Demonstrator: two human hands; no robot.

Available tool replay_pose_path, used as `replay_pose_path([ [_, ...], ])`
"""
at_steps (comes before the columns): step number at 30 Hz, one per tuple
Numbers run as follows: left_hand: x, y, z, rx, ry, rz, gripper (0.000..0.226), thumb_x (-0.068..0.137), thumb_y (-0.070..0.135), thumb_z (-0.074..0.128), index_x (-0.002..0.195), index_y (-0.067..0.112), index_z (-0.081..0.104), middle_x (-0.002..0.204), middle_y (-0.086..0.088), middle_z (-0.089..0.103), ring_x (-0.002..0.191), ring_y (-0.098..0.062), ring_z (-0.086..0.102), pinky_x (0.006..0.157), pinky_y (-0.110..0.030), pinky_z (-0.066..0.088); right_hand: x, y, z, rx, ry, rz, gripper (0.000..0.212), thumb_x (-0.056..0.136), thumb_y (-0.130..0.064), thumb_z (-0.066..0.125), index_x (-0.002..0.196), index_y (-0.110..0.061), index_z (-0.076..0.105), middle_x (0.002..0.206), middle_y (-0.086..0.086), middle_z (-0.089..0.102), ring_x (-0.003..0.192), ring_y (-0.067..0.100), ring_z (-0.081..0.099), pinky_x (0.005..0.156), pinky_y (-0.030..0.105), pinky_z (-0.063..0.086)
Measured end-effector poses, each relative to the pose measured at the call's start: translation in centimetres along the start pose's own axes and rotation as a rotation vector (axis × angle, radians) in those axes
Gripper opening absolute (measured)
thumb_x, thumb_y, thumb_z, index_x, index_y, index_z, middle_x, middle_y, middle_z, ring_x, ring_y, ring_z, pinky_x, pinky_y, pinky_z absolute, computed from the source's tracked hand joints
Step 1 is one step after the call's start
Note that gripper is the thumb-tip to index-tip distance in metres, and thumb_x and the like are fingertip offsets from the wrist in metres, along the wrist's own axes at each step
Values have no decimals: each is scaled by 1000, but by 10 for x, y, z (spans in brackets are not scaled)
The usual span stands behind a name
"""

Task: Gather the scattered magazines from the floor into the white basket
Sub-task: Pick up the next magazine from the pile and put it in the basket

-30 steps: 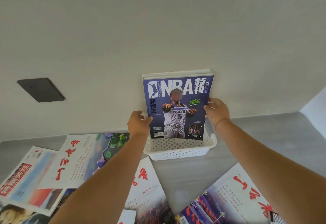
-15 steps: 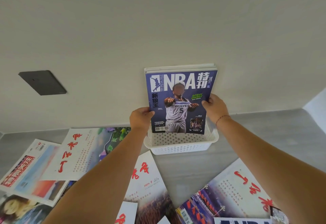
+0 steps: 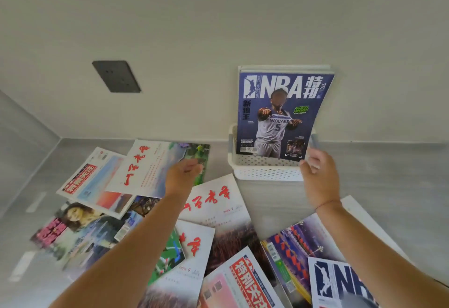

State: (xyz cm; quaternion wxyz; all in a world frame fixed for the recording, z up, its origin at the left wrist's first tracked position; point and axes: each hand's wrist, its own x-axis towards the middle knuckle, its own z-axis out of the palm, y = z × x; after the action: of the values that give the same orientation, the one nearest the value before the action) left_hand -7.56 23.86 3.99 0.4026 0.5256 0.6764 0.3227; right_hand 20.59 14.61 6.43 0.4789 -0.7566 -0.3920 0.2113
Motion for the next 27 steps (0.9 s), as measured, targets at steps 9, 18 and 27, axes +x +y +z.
replay_pose_path([
  [9, -118, -150, -118, 412, 114, -143, 41, 82, 28, 68, 121, 17, 60, 114, -7, 66, 99, -16, 63, 82, -34, 51, -179, 16, 92, 106, -486, 282, 22, 86, -8, 59, 108, -10, 57, 106, 6, 64, 102, 20, 60, 87, 27, 46],
  [18, -128, -196, -172, 108, 417, -502, 61, 81, 26, 70, 132, 5, 46, 134, -20, 49, 119, -36, 49, 101, -47, 42, -215, -25, 178, 53, -740, 222, 29, 86, -16, 61, 113, -10, 55, 111, 5, 62, 109, 20, 59, 91, 27, 45],
  [27, -99, -194, -195, -515, 533, -699, 53, 82, 10, 68, 129, 5, 43, 72, -1, 52, 54, -14, 54, 28, -13, 38, -192, -78, 261, -181, -956, -138, 59, 85, -24, 62, 138, -13, 37, 143, 6, 41, 130, 21, 42, 106, 32, 34],
])
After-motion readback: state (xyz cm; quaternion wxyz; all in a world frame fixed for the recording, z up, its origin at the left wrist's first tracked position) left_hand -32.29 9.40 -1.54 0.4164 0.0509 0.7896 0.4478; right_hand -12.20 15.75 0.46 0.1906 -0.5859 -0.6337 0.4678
